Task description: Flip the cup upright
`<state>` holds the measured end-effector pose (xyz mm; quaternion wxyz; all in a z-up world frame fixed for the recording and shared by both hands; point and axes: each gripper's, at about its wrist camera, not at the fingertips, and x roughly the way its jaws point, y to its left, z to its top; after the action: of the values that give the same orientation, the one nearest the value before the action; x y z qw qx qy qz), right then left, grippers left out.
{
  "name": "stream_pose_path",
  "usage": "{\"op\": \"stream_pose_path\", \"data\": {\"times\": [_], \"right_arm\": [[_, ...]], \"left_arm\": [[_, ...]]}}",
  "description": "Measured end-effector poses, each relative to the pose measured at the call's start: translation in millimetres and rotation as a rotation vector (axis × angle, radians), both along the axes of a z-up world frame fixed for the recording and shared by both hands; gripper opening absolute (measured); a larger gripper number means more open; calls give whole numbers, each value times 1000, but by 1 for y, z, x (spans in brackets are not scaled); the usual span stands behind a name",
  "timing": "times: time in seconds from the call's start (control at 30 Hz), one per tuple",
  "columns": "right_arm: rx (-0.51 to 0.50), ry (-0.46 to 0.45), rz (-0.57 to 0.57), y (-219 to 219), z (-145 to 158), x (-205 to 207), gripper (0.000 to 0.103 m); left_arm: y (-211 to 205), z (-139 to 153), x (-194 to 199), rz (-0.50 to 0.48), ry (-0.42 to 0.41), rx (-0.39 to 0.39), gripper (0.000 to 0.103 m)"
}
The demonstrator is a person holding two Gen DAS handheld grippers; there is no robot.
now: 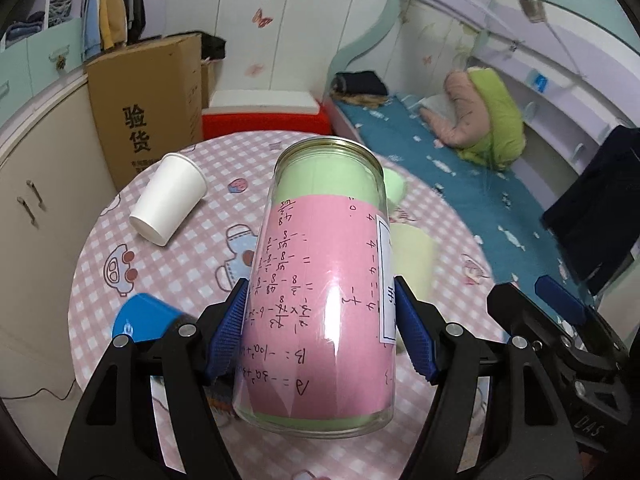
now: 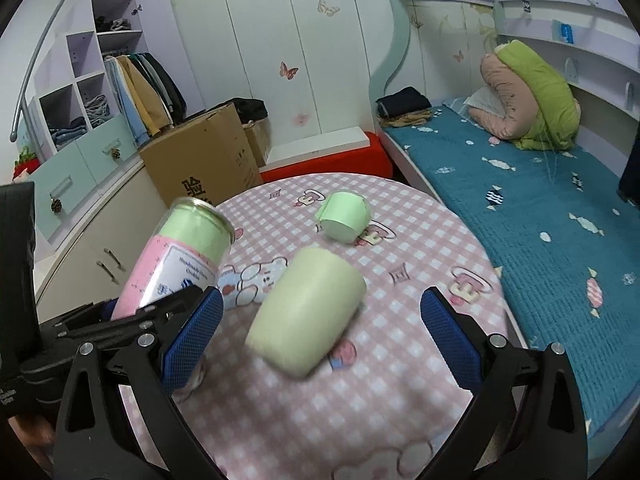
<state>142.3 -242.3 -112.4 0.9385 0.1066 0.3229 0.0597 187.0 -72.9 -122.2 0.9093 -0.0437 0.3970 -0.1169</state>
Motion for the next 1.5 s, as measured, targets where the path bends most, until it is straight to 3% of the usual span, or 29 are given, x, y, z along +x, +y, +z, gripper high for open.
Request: {"op": "stream_pose_path", "data": {"times": [0.33,0.63,1.17,1.27,1.3,1.33,1.5], "right_arm": [[-7,-10,-22,-9,10,-59,95],[-22,30,-12,-8,-12,-84,95],[-21,86,20,5,-34,-83,96],[-25,90,22,7,-35,-83,96],[-27,91,23,8,-34,-83,96],[-28,91,23,9,-34,-83,96],[-27,67,26,16,-24,-86,96]], "left_arm": [[-1,3,-69,18,3,-57,70],[0,-34,-102,51,63,-72,71],[-2,-74,-96,46,143,-69,71],[0,-71,-97,35,124,-77,77],[2,-68,-99,33,110,-79,86],[2,-65,-100,31,98,-80,89],[9,-48,-109,21,54,-51,90]]}}
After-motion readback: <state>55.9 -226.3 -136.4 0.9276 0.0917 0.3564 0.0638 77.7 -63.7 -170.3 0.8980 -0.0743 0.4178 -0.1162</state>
